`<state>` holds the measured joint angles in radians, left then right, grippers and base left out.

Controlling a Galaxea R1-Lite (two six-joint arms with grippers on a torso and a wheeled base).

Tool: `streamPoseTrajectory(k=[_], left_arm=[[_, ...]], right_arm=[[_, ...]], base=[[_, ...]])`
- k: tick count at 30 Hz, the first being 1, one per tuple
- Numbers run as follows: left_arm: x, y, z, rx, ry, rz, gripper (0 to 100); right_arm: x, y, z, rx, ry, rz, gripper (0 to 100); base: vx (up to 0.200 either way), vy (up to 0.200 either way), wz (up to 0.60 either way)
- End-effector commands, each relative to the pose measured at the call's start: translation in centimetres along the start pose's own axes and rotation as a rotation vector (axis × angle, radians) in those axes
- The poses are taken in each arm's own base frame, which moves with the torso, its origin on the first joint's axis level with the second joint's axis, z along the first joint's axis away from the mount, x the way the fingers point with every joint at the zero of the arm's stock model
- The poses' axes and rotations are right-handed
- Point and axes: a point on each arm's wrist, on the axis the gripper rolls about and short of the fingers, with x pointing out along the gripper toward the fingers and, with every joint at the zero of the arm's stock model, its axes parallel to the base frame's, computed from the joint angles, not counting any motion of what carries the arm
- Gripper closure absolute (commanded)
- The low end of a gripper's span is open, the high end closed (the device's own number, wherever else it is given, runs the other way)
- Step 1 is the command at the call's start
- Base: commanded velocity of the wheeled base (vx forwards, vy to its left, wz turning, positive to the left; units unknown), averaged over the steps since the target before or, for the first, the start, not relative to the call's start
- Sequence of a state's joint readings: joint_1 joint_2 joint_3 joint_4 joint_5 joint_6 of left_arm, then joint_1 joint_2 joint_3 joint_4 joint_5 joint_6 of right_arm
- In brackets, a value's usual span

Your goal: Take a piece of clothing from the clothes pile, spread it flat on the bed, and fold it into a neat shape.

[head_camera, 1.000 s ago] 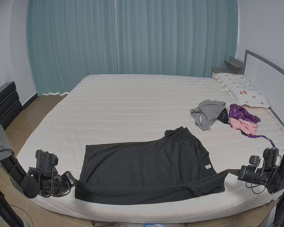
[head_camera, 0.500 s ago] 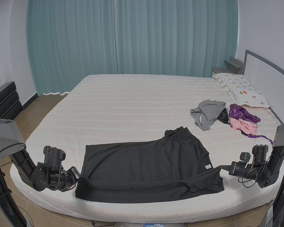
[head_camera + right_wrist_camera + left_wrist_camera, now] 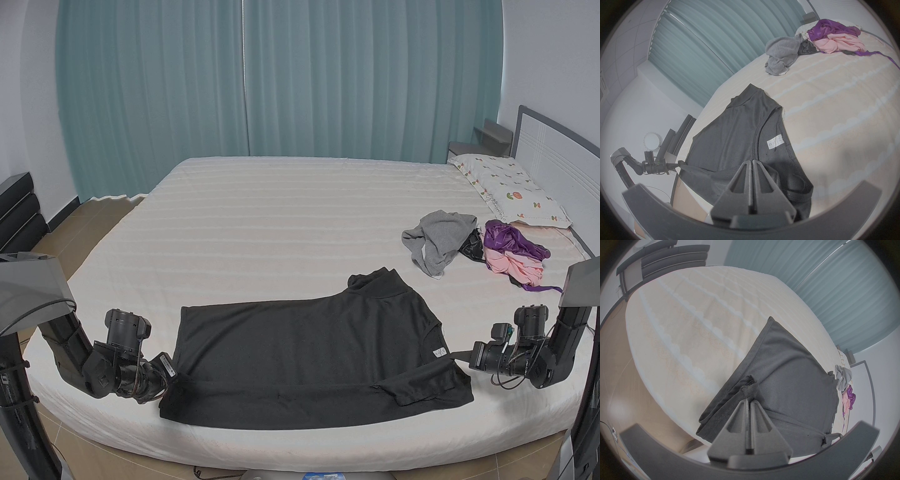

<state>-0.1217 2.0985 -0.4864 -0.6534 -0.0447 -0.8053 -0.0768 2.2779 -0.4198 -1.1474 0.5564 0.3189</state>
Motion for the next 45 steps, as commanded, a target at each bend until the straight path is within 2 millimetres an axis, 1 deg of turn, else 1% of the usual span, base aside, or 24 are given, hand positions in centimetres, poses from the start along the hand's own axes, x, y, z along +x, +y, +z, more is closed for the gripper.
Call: streamPoseTrajectory(k=[1,7,8,13,15,17,18,19,20,22,23,25,28,29,30,31,38,42,45], left_arm=[[0.9,0.2,-0.1,-0.003,0.014,0.016,100],[1.3,-0.1,0.2,-0.006,0.01,0.011,100],[1.4,0.0,0.1,-0.006,0.012,0.014,0],[1.4,0.0,0.2,-0.015,0.012,0.014,0],[1.1,0.4,0.3,-0.028,0.011,0.018,0],[0.7,0.6,0.6,-0.039,0.002,0.013,0],[0.3,0.9,0.8,-0.05,-0.003,0.011,0],[0.0,1.0,0.9,-0.057,-0.007,0.006,0],[-0.4,1.2,1.0,-0.066,-0.012,-0.007,0],[-0.7,1.3,0.9,-0.067,-0.01,-0.02,0],[-1.1,1.5,0.8,-0.069,-0.008,-0.038,0],[-1.4,1.7,0.5,-0.069,-0.009,-0.05,0],[-1.4,1.8,0.4,-0.072,-0.012,-0.053,0],[-1.5,1.7,0.4,-0.085,-0.015,-0.056,0],[-1.5,1.7,0.4,-0.085,-0.015,-0.056,0],[-1.6,1.7,0.5,-0.089,-0.021,-0.063,0],[-1.4,1.6,0.5,-0.119,-0.037,-0.08,0],[-1.4,1.7,0.3,-0.121,-0.03,-0.079,0],[-1.5,1.7,0.2,-0.126,-0.03,-0.078,0]], right_arm=[[0.6,-0.2,0.4,-0.002,0.0,0.002,100],[1.5,-0.9,-0.2,0.022,0.037,-0.012,100],[1.6,-1.0,-0.3,0.022,0.038,-0.013,0],[1.0,-0.6,-0.2,0.024,0.029,-0.008,0],[0.0,0.1,-0.4,0.058,0.031,-0.004,0],[-0.6,1.4,-0.8,0.098,0.046,0.011,0],[-0.6,1.4,-0.8,0.098,0.046,0.011,0],[-1.2,3.0,-1.6,0.147,0.071,0.027,0],[-1.4,3.8,-2.0,0.178,0.08,0.022,0],[-1.4,4.3,-2.1,0.201,0.078,0.014,0],[-1.2,5.1,-2.5,0.247,0.079,-0.008,0],[-0.8,5.8,-2.6,0.318,0.06,-0.036,0],[-0.3,5.8,-2.2,0.35,0.037,-0.041,0],[0.1,5.7,-1.8,0.355,0.025,-0.039,0],[0.1,5.7,-1.8,0.355,0.025,-0.039,0],[0.2,5.7,-1.3,0.357,0.012,-0.032,0],[0.7,5.2,-1.7,0.414,0.018,-0.035,0],[0.5,4.9,-1.4,0.417,-0.014,-0.026,0],[0.5,4.7,-1.6,0.422,-0.011,-0.03,0]], base=[[0.0,0.0,0.0],[0.0,0.0,0.0],[0.0,0.0,0.0],[0.0,0.0,0.0],[0.0,0.0,0.0],[0.0,0.0,0.0],[0.0,0.0,0.0],[0.0,0.0,0.0],[0.0,0.0,0.0],[0.0,0.0,0.0],[0.0,0.0,0.0],[0.0,0.0,0.0],[0.0,0.0,0.0],[0.0,0.0,0.0],[0.0,0.0,0.0],[0.0,0.0,0.0],[0.0,0.0,0.0],[0.0,0.0,0.0],[0.0,0.0,0.0]])
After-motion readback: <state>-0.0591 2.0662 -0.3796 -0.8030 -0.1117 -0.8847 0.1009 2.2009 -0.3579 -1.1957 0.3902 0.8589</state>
